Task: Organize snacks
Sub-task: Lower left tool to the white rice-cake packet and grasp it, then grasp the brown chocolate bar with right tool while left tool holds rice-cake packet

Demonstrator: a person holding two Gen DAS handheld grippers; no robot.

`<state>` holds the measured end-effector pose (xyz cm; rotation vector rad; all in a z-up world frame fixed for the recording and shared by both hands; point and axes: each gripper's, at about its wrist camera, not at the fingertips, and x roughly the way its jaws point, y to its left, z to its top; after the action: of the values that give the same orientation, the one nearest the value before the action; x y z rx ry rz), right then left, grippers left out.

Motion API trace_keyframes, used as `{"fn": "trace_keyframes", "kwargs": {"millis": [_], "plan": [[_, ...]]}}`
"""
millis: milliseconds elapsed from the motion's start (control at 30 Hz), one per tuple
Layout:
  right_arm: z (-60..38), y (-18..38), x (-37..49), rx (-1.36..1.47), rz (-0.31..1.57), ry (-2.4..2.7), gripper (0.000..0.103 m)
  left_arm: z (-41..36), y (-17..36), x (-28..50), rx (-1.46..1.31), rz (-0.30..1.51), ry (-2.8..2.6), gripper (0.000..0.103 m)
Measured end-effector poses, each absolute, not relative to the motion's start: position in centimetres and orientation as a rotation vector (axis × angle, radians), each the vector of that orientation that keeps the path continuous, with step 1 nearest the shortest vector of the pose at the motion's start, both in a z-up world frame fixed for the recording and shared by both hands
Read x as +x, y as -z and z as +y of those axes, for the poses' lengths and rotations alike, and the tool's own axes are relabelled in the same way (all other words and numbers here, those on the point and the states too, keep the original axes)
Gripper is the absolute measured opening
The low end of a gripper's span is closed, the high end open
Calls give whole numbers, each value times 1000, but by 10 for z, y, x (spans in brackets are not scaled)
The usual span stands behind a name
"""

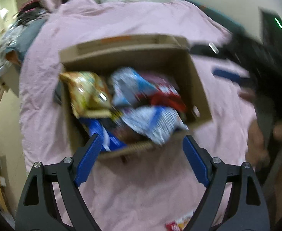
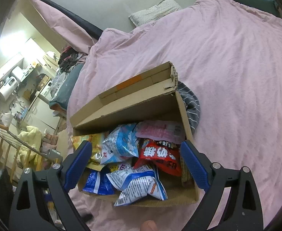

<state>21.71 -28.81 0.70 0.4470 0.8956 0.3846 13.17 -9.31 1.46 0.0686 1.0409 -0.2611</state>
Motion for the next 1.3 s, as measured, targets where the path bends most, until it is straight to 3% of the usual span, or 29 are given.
{"fn": "trace_keyframes", "kwargs": {"millis": [867, 900, 933, 967, 1000, 1067, 1300], "plan": [[-328, 24, 124, 529, 1087, -395, 98, -176, 109, 19, 335, 1455, 785, 83], [-326, 24, 125, 522, 1090, -395, 98, -178, 114, 23, 331, 1462, 775, 81], [-324, 24, 126, 517, 1093, -394, 98, -179, 118, 23, 337, 1469, 762, 68], [-323, 26, 127, 513, 1100, -392, 98, -180, 121, 24, 346, 1469, 751, 44], [-323, 27, 127, 513, 1106, -391, 98, -180, 123, 24, 344, 1472, 746, 38], [-320, 32, 128, 512, 1122, -386, 98, -179, 125, 23, 316, 1481, 752, 31], [-286, 58, 136, 465, 1221, -427, 98, -144, 113, 25, 234, 1478, 643, 28]]}}
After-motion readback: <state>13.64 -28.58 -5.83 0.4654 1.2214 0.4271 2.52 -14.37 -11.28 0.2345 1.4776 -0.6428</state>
